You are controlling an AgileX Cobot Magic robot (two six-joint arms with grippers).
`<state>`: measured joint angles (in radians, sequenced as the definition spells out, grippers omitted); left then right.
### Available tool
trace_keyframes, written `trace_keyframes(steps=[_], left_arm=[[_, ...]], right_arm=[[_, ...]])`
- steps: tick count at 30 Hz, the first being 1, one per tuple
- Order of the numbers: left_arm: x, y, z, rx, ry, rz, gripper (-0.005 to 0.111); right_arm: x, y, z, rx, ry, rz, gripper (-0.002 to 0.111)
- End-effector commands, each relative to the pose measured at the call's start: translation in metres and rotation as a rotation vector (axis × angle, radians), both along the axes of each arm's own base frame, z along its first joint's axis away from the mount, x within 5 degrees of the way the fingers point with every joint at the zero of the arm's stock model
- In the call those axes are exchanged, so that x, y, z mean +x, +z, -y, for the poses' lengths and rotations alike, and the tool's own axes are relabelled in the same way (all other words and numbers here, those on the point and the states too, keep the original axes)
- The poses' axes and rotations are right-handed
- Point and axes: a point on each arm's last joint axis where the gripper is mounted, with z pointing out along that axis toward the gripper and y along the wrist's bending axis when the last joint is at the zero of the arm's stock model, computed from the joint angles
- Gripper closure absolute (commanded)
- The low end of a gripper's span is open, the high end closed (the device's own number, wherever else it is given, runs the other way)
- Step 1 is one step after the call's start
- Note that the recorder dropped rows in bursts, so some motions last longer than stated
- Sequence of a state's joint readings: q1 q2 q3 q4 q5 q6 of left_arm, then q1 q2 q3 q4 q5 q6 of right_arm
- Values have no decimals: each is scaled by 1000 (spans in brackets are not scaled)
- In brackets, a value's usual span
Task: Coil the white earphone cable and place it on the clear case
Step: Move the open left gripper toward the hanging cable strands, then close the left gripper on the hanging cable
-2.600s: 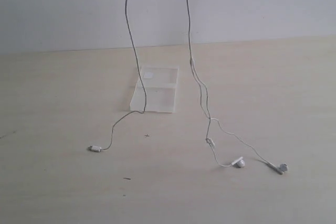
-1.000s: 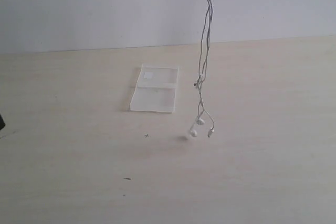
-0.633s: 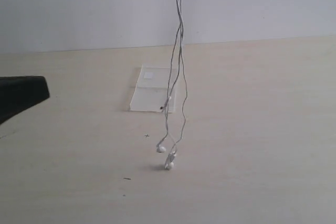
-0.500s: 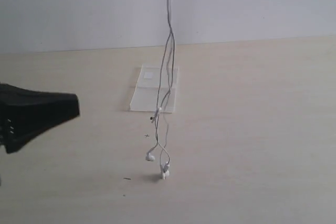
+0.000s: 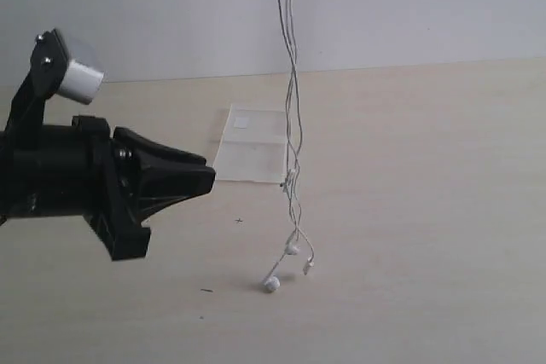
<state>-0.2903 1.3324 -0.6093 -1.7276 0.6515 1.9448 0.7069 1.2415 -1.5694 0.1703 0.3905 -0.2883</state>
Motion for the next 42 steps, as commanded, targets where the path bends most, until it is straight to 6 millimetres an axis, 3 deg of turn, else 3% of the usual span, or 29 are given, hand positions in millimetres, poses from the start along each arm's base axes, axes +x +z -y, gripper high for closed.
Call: trace_keyframes(steps=[1,7,13,22,42], left_arm=[[13,8,10,-45,-2,-16,64],[20,5,30,-39,-61,-28,41],[25,8,43,-40,-96,-18,41],[35,22,45,-44,-74,32,41],[43,25,46,-33,-48,45,41]], right_arm=[[-2,7,3,-36,-2,22,108],[-6,14,5,-40,5,20,108],[-7,15,6,-37,7,19,108],[-6,16,5,-21,4,33,108],[11,17,-10,44,9,40,108]])
